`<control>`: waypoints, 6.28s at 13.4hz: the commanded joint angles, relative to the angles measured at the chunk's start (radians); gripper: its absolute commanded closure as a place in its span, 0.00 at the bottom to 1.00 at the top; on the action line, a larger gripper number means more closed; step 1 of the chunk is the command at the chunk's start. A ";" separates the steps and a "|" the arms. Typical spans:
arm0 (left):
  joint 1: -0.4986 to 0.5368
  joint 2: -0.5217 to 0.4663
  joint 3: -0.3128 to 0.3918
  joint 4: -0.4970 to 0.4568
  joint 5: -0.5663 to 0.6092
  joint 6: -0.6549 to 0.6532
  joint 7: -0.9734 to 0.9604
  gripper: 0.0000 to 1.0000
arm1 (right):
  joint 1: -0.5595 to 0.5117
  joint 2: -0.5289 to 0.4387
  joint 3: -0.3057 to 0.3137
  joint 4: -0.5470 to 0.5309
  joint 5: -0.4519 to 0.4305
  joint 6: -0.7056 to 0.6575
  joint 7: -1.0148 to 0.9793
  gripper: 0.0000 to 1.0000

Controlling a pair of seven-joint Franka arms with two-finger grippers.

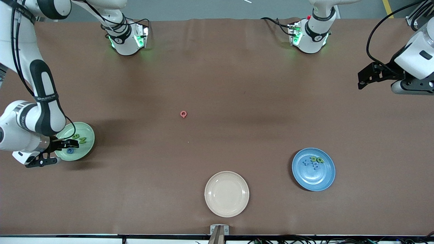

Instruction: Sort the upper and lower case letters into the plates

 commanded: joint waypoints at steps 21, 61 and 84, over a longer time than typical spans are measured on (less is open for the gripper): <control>-0.022 -0.032 0.014 -0.043 -0.011 0.014 -0.056 0.00 | 0.873 -0.188 0.000 -0.416 0.174 0.315 1.253 0.00; -0.022 -0.017 0.014 -0.042 -0.015 0.019 -0.058 0.00 | 0.671 -0.395 -0.303 -0.305 0.097 -0.198 0.497 0.82; -0.020 -0.012 0.014 -0.042 -0.010 0.017 -0.055 0.00 | 0.177 0.087 -0.216 -0.092 0.159 0.218 -0.145 0.63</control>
